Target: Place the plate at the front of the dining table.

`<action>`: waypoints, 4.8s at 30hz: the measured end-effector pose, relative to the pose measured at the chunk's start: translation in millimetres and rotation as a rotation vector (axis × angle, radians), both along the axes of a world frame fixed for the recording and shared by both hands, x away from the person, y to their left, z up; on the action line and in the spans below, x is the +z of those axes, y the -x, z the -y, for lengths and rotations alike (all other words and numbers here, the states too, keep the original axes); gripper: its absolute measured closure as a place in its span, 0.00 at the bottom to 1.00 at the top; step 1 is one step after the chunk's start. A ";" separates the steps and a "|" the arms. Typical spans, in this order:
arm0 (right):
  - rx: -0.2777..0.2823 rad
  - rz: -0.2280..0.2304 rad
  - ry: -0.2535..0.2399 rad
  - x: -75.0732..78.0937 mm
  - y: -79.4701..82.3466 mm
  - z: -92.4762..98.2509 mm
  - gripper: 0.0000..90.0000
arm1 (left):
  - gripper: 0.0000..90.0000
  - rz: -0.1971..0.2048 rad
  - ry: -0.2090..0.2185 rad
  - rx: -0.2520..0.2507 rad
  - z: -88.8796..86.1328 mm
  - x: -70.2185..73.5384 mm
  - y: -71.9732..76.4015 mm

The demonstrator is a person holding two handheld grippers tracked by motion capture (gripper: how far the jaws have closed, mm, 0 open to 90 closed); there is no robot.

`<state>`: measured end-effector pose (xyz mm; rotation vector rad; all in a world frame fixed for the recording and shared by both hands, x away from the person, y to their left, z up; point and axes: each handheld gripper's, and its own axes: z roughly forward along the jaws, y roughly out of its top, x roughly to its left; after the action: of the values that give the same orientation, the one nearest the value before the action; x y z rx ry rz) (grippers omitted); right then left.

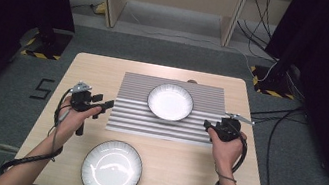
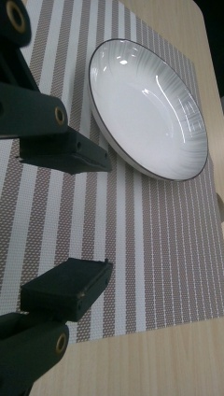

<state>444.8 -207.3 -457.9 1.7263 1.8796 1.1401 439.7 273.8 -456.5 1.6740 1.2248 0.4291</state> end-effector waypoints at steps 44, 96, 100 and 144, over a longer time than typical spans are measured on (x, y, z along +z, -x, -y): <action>-0.038 0.002 0.002 -8.2 48.9 34.3 0.50 | 0.41 -0.015 -0.009 0.072 -50.3 -24.1 53.3; -0.114 -0.003 0.036 -22.6 100.2 73.0 0.50 | 0.41 -0.005 -0.012 0.171 -101.7 -28.9 91.7; -0.122 -0.006 0.036 -24.6 102.8 75.9 0.50 | 0.41 -0.007 -0.012 0.182 -106.0 -30.3 94.0; -0.202 -0.003 0.059 -53.7 126.2 105.0 0.50 | 0.40 -0.013 -0.056 0.243 -134.3 -56.8 104.6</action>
<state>318.6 -312.2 -511.5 1.8373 1.6779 0.9962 335.2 408.1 -513.3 1.5821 1.4445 0.6057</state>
